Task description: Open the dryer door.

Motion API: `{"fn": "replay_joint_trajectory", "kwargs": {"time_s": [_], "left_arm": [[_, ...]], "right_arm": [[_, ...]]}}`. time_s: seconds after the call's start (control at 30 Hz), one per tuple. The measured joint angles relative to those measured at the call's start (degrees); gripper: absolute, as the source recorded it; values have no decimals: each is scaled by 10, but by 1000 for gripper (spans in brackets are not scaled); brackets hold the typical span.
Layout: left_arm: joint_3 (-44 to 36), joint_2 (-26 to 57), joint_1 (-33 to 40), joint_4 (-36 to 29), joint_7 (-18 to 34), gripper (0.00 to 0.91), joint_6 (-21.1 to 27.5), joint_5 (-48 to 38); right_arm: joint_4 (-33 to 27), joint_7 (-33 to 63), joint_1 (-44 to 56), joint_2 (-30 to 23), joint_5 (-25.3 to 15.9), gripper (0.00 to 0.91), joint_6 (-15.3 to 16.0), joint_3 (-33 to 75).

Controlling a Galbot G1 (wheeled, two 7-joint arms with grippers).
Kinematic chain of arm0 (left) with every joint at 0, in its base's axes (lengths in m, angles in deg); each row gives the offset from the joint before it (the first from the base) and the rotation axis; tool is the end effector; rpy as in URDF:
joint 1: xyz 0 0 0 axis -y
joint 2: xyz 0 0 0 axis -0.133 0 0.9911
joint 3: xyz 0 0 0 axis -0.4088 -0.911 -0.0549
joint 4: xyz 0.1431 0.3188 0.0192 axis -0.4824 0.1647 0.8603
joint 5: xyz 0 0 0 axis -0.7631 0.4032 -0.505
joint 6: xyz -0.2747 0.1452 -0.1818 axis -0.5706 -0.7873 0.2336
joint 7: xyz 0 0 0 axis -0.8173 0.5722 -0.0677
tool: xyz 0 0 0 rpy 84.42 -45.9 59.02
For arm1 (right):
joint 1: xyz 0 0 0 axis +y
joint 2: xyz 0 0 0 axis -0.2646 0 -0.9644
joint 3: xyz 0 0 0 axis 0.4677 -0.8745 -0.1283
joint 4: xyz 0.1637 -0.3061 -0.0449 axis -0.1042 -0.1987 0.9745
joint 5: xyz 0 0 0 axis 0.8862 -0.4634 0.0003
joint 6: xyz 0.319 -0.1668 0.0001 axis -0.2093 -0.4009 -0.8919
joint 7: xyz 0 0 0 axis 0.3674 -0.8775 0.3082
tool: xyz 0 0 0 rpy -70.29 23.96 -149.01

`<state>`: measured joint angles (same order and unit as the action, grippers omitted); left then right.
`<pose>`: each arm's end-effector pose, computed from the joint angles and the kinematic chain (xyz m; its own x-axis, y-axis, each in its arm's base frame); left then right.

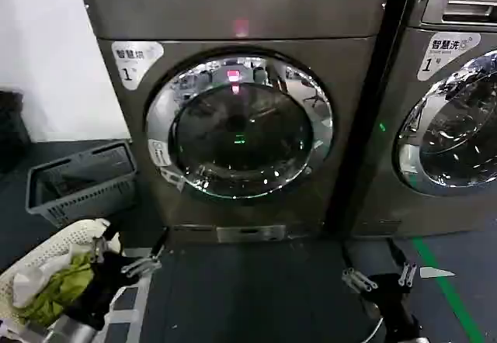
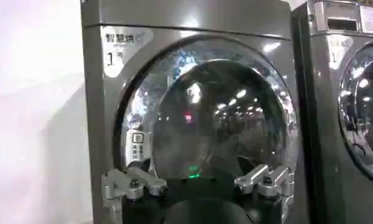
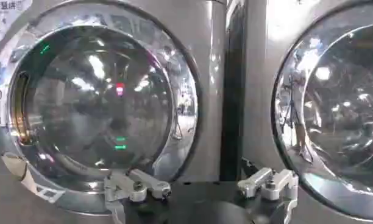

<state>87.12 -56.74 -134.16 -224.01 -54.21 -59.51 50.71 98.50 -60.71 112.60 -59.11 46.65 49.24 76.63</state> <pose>0.1431 0.1021 -0.2029 -0.9514 0.2757 -0.1373 0.2685 0.9608 0.0691 0.1405 -0.0524 -0.2373 -0.9872 -0.1474 -0.0610 -0.1451 0.9886 -0.0407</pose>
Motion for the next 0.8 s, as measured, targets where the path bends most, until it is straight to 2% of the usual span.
{"fn": "replay_joint_trajectory", "kwargs": {"time_s": [0.13,0.23,0.37,0.6,0.8], "left_arm": [[-3,-3,-1,-1,-4,907,-7,-3],[-3,-1,0,-1,-3,907,-12,0],[-2,0,-5,-2,-1,907,-13,3],[3,0,-13,-2,-2,907,-18,4],[2,-2,-7,0,-1,907,-18,8]], "right_arm": [[-16,-34,-29,35,50,907,28,5],[-43,-52,-69,85,102,907,56,-2],[-83,-77,-137,163,141,907,77,-24],[-154,-99,-269,252,159,907,61,-117],[-225,-79,-410,278,173,907,71,-242]]}}
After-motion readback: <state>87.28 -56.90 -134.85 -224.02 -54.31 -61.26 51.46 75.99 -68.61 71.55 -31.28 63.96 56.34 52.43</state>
